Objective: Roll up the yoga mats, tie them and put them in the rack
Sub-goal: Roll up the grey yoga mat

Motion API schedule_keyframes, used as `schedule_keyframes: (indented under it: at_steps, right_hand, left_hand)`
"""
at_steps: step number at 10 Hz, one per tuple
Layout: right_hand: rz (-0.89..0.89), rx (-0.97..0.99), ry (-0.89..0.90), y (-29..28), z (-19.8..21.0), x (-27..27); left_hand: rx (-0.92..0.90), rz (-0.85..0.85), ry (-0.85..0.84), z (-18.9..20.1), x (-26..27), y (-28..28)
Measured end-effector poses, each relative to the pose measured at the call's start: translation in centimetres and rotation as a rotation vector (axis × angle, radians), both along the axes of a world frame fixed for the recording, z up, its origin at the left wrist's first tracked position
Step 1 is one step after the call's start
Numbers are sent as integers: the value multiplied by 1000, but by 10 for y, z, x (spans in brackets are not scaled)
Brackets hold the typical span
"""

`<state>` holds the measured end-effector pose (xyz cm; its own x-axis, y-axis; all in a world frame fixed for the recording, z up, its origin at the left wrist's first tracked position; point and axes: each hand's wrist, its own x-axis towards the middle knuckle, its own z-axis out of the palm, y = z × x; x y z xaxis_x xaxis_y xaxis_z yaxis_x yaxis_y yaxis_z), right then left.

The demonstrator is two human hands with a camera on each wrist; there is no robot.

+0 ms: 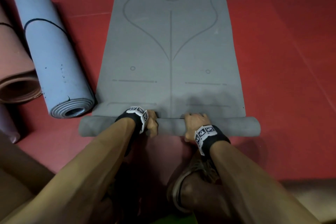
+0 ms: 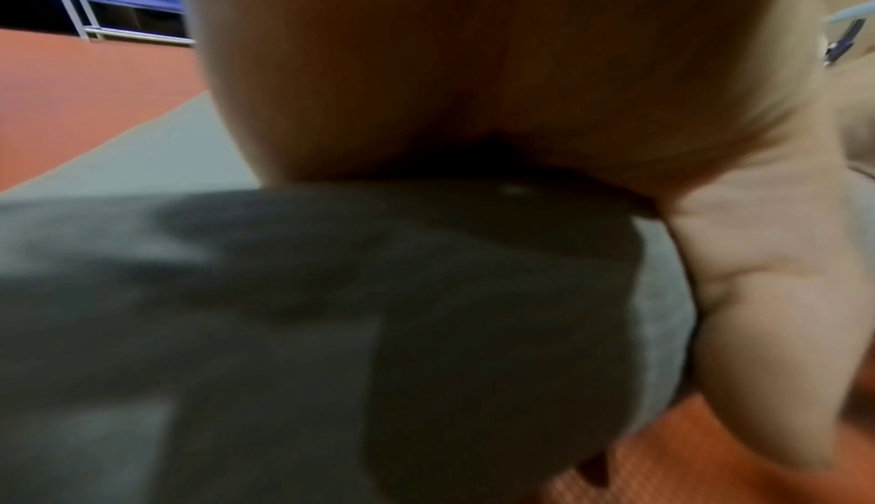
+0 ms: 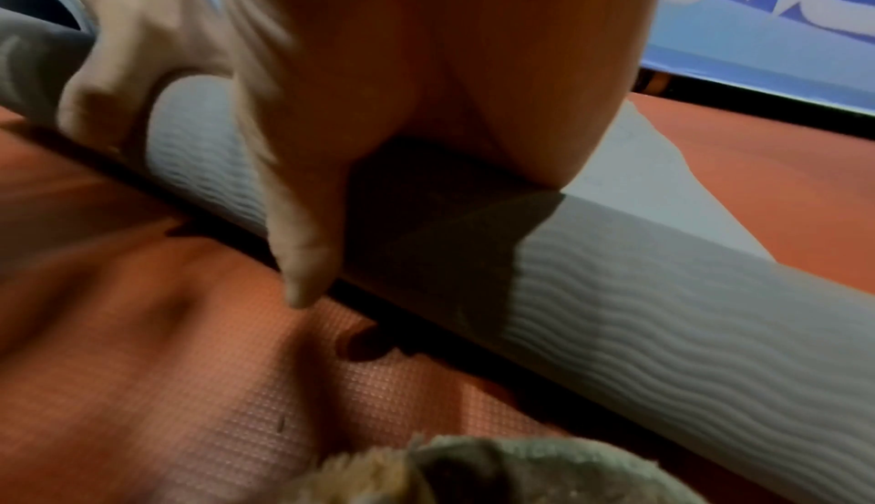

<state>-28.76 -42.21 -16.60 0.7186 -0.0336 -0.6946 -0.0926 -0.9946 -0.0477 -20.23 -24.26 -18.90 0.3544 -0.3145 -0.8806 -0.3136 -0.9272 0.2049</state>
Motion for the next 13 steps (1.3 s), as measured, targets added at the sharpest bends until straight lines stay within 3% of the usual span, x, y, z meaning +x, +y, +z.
schedule_keyframes:
  at_steps: [1,3,4,5,6,7,9,10,11,12,13]
  right_hand:
    - [-13,23,-24,-2,-1,2]
    - [-114,57,238,2,9,30]
    - [-150,85,302,-3,11,44]
    - [-140,96,333,0,5,42]
    - [-186,100,213,-4,-5,36]
    - [-77,-2,-10,0,-7,2]
    - [-35,-25,-117,7,-7,6]
    - [-68,37,-53,4,3,15]
    - [-99,77,154,0,17,32]
    - [-74,51,246,-1,20,48]
    - [-63,46,259,-1,12,46]
  left_hand:
    - [56,-39,65,-4,-3,-3]
    - [-109,-43,-214,-7,-15,10]
    - [-98,-72,-342,-7,-17,7]
    - [-83,-51,-355,-4,-17,7]
    - [-46,-65,-320,-4,-14,6]
    - [-4,-28,-247,-7,-2,0]
    - [8,1,-62,-4,11,-2]
    - [-15,29,-154,-5,1,2]
    - [-54,16,-401,-4,-21,12]
    - [-17,-43,-539,-1,-29,18]
    - [32,-58,-559,0,-34,16]
